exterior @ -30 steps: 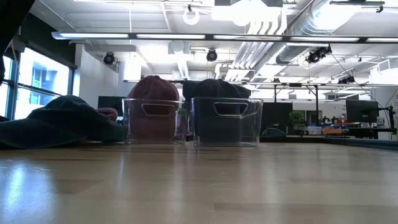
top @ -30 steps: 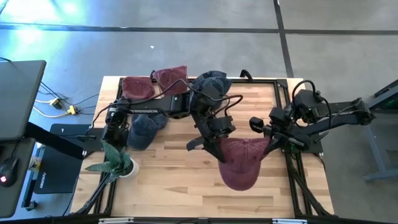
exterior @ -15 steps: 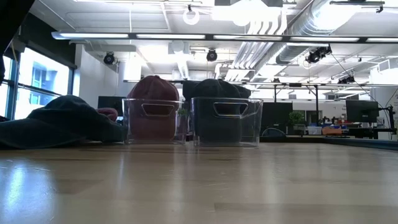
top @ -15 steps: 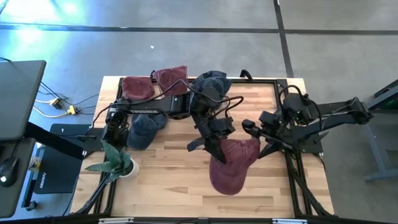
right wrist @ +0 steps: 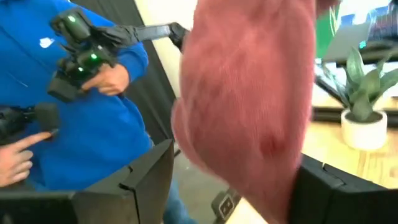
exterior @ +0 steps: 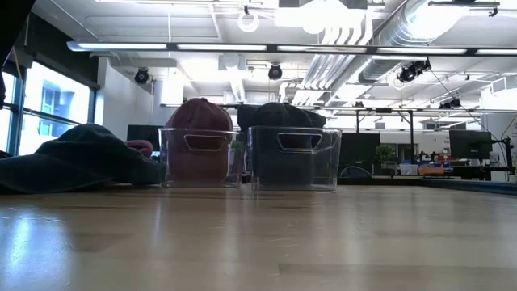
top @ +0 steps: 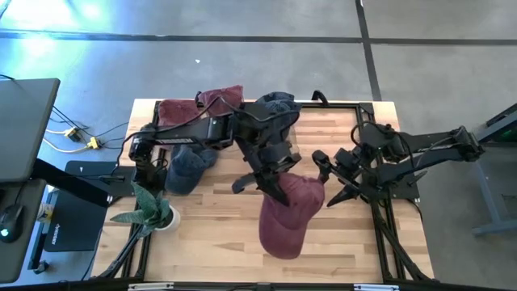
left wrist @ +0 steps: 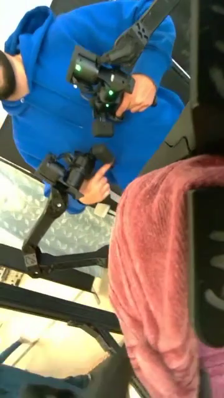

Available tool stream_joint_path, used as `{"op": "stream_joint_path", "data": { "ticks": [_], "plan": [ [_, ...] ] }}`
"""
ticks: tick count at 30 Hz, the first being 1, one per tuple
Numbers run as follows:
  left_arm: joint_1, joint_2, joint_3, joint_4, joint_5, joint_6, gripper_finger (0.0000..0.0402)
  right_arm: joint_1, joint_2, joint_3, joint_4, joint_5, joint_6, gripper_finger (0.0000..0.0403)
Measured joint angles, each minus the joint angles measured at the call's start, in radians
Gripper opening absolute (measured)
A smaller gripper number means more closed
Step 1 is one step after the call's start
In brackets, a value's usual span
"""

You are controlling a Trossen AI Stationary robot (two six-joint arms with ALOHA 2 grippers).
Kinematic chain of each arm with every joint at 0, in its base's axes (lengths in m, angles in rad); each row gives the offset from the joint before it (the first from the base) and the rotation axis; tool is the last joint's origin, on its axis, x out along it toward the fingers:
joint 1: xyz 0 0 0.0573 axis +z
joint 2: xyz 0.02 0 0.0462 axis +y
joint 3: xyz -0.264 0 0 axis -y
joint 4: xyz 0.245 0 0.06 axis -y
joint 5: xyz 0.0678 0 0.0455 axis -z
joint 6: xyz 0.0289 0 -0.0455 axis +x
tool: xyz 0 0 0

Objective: Pick & Place hat
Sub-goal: Put the bottom red cap into the left bin

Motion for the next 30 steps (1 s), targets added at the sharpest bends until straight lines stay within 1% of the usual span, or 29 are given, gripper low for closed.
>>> {"op": "stream_joint_path", "data": {
  "ticks": [5,10,12,15,19,22,30],
  "plan": [
    [0.008,-0.006,-0.003,-0.003,-0.014,0.0,0.0001,0.0,0.0,0.0,0.071,-0.002,0.017,0.024],
    [0.006,-0.007,-0.002,-0.013,-0.004,0.0,0.0001,0.0,-0.001,0.0,0.25,-0.044,0.162,0.0238],
    [0.006,-0.007,-0.002,-0.01,-0.004,0.0,0.0001,0.0,-0.004,0.0,0.27,-0.036,0.195,0.0239],
    [0.006,-0.007,-0.002,0.002,-0.003,0.0,0.0001,0.0,-0.004,0.0,0.249,-0.004,0.199,0.0239],
    [0.007,-0.007,-0.002,0.008,-0.003,0.016,0.0001,0.0,-0.002,0.0,0.173,0.06,0.179,0.024],
    [0.006,-0.007,-0.002,0.006,-0.003,0.018,0.0001,0.0,0.008,0.0,0.127,0.095,0.138,0.025],
    [0.007,-0.006,-0.002,-0.015,0.0,0.018,0.0,0.009,0.052,0.0,0.05,0.101,0.021,0.0287]
  ]
}}
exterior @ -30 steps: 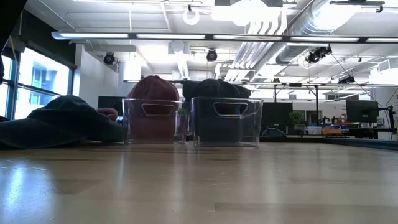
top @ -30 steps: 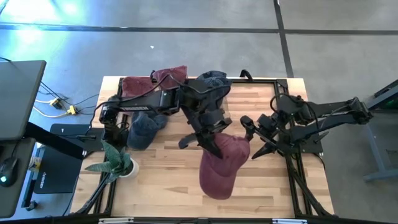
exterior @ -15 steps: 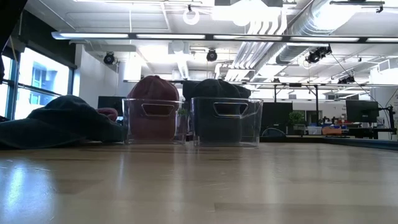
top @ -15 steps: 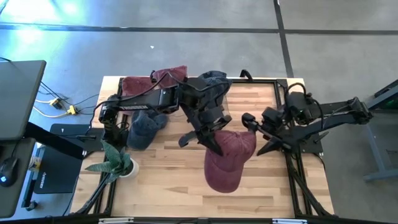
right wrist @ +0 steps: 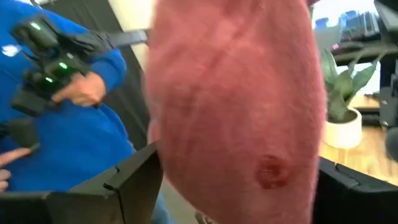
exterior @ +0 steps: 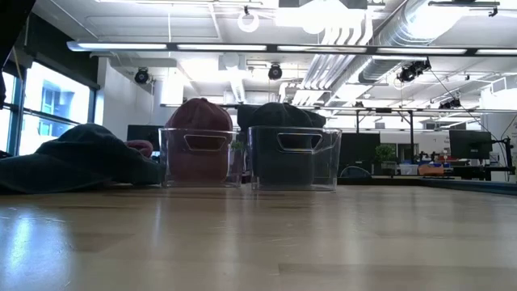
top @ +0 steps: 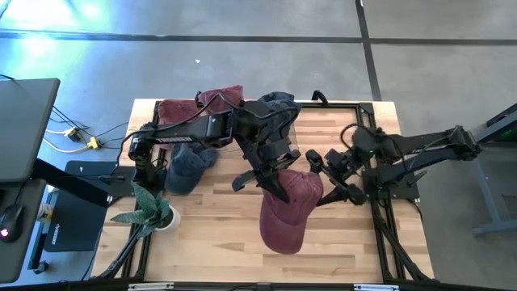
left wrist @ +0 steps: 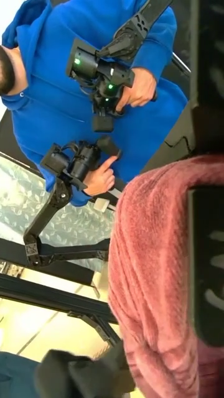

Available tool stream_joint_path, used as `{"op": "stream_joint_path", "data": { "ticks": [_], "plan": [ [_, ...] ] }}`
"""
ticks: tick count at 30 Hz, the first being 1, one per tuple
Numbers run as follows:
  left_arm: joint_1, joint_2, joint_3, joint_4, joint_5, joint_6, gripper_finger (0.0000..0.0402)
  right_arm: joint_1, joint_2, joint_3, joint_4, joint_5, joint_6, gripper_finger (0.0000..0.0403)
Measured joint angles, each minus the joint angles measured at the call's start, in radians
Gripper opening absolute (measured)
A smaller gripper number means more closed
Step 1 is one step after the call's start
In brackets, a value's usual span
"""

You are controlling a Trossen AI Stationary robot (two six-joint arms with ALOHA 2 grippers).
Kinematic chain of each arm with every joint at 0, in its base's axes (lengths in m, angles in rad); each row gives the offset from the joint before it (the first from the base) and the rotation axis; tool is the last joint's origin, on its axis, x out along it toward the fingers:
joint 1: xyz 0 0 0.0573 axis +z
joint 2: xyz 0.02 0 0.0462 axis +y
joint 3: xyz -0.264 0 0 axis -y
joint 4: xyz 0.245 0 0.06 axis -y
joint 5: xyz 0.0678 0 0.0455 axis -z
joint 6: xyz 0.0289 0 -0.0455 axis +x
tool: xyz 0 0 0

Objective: Pick & Place hat
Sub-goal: Put the bottom red cap into the left bin

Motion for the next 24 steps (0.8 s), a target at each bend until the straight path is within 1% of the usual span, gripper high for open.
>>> {"op": "stream_joint_path", "data": {
  "ticks": [3,7,9,13,17,20,22,24],
  "plan": [
    [0.007,0.0,0.0,-0.013,0.0,0.001,0.0,0.007,0.02,0.0,-0.004,-0.008,-0.038,0.0291],
    [0.019,0.001,0.0,-0.064,-0.001,0.003,0.0,0.029,0.031,0.0,0.006,-0.033,-0.07,0.0286],
    [0.021,0.001,0.0,-0.071,-0.002,0.004,0.0,0.038,0.031,0.0,0.011,-0.038,-0.052,0.0281],
    [0.021,0.001,0.0,-0.077,-0.003,0.027,0.0,0.051,0.012,0.0,0.04,-0.109,0.039,0.0261],
    [0.02,0.001,0.0,-0.078,-0.003,0.03,0.0,0.053,-0.027,0.0,0.076,-0.151,0.17,0.0226],
    [0.02,0.001,0.0,-0.069,-0.004,0.031,0.0,0.053,-0.047,0.0,0.125,-0.137,0.213,0.0195],
    [0.02,0.001,0.0,-0.067,-0.004,0.031,0.0,0.053,-0.054,0.0,0.161,-0.126,0.215,0.0164],
    [0.02,0.001,0.0,-0.068,-0.004,0.028,0.0,0.053,-0.055,0.0,0.197,-0.127,0.224,0.0123]
  ]
}}
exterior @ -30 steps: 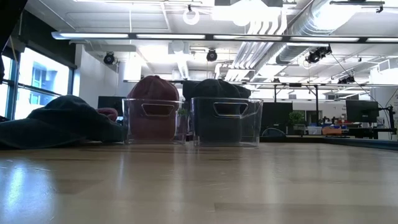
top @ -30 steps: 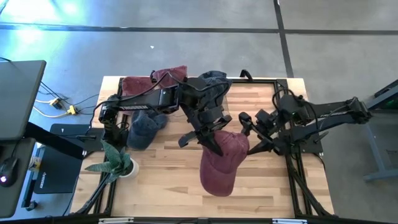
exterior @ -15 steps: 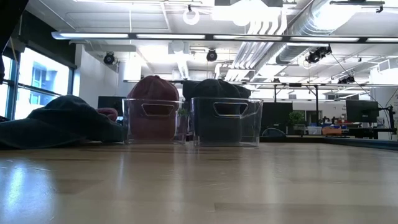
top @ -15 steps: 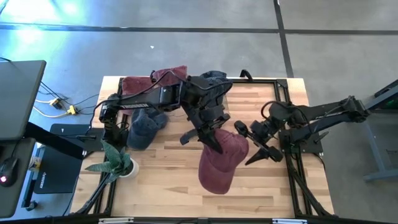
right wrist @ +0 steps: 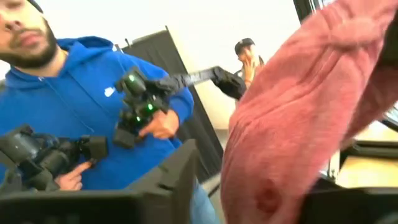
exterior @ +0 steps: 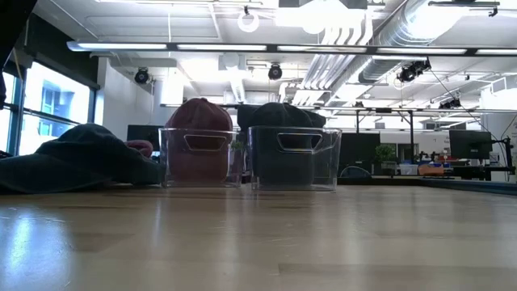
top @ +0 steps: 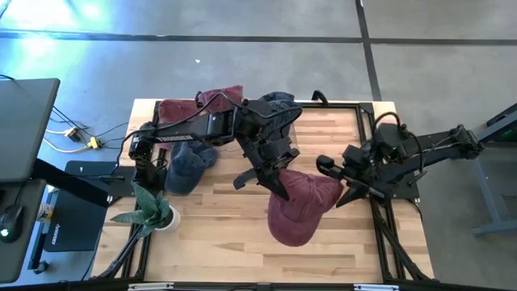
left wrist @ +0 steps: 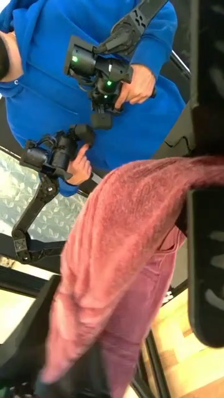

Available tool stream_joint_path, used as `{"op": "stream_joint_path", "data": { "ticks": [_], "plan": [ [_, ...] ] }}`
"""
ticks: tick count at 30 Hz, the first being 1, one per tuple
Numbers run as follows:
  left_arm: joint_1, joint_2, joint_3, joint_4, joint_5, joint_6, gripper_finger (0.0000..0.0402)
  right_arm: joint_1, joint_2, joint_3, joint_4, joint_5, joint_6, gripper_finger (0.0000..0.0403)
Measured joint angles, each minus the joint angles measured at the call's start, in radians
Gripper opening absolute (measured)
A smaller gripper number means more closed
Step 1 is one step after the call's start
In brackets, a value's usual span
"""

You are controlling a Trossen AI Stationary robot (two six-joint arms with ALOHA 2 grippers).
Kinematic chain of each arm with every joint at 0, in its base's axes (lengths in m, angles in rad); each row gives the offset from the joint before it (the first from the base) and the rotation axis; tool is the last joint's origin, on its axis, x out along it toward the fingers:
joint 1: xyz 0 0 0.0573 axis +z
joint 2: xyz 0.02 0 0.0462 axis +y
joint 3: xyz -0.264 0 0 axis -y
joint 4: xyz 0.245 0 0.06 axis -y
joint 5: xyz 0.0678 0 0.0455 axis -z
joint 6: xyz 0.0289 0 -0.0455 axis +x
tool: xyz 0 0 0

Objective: Pick & Place hat
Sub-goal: Put the bottom red cap into the left bin

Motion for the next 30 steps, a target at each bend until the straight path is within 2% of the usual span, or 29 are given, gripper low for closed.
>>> {"op": "stream_joint_path", "data": {
  "ticks": [4,5,10,13,17,21,27,30],
  "plan": [
    [0.0,0.0,0.0,-0.001,-0.005,-0.001,0.0001,0.0,0.0,0.0,0.024,-0.01,0.003,0.0025],
    [0.0,0.0,0.0,-0.001,-0.013,-0.002,0.0001,0.0,0.0,0.0,0.024,-0.017,-0.004,0.0013],
    [0.0,0.0,0.0,-0.003,-0.066,-0.01,0.0022,-0.006,0.0,0.0,0.043,-0.016,0.033,0.0022],
    [0.0,0.0,0.0,-0.003,-0.069,-0.053,0.0063,-0.017,0.0,0.0,0.042,-0.02,0.025,0.0006],
    [-0.001,0.025,0.003,0.031,-0.065,-0.059,0.0124,-0.034,0.0,0.0,0.04,-0.014,0.027,0.001],
    [-0.001,0.042,-0.003,0.057,-0.079,-0.123,0.0162,-0.054,0.0,0.0,-0.008,-0.007,0.012,0.0005],
    [0.006,0.073,-0.003,0.086,-0.1,-0.269,0.0174,-0.064,0.0,0.0,-0.076,0.004,0.004,0.0004],
    [0.007,0.067,0.0,0.096,-0.1,-0.279,0.0174,-0.064,-0.007,0.0,-0.113,0.022,0.001,0.0005]
  ]
}}
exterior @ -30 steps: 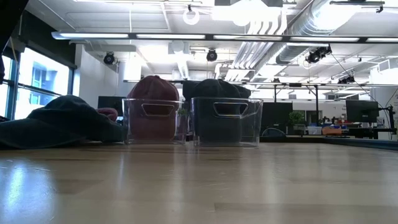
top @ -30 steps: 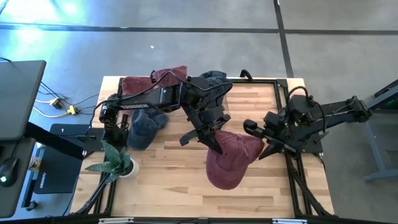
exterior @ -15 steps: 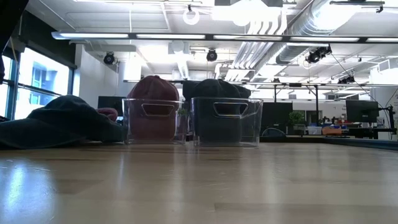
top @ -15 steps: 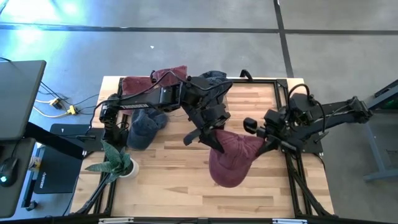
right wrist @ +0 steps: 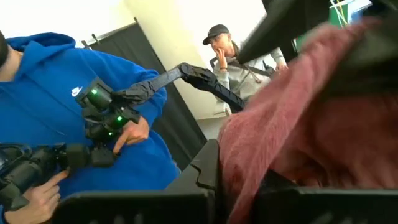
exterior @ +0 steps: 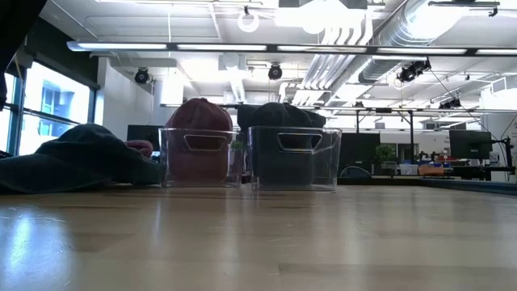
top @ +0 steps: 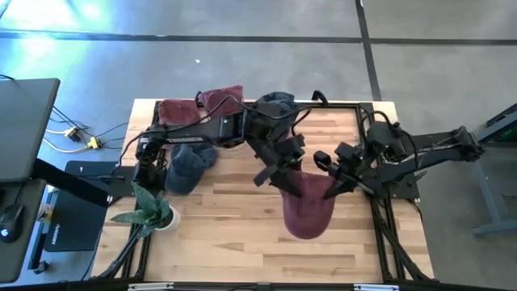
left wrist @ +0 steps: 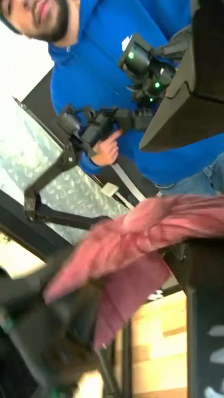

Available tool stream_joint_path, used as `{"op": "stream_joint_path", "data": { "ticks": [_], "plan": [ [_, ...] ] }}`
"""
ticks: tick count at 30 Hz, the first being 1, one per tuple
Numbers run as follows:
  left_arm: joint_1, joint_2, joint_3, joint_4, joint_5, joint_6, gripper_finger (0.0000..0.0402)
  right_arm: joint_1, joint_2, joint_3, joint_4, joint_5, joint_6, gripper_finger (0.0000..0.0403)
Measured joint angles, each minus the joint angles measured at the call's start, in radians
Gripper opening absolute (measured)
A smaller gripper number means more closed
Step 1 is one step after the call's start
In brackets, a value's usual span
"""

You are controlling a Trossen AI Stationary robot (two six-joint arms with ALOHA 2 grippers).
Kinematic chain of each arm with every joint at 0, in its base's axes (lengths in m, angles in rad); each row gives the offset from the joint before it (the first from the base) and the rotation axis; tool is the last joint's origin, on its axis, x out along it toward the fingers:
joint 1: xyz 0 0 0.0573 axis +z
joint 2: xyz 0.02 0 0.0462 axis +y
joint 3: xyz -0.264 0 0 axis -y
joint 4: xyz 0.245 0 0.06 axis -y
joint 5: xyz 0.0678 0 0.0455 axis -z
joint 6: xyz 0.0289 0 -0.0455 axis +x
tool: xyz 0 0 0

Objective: Pick & Place hat
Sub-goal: Put the bottom red cap into the left bin

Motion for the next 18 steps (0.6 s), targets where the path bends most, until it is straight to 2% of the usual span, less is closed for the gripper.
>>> {"op": "stream_joint_path", "data": {
  "ticks": [9,14,18],
  "plan": [
    [-0.002,0.0,0.001,0.002,-0.028,0.047,0.0167,0.0,-0.046,0.0,0.002,0.004,-0.014,0.0005],
    [-0.002,0.0,0.001,0.023,-0.093,0.025,0.0128,0.0,-0.051,0.0,0.002,0.006,-0.013,0.0006],
    [-0.002,0.0,0.001,0.058,-0.101,-0.02,0.0091,0.0,-0.051,0.0,0.002,0.006,-0.015,0.0003]
  ]
}}
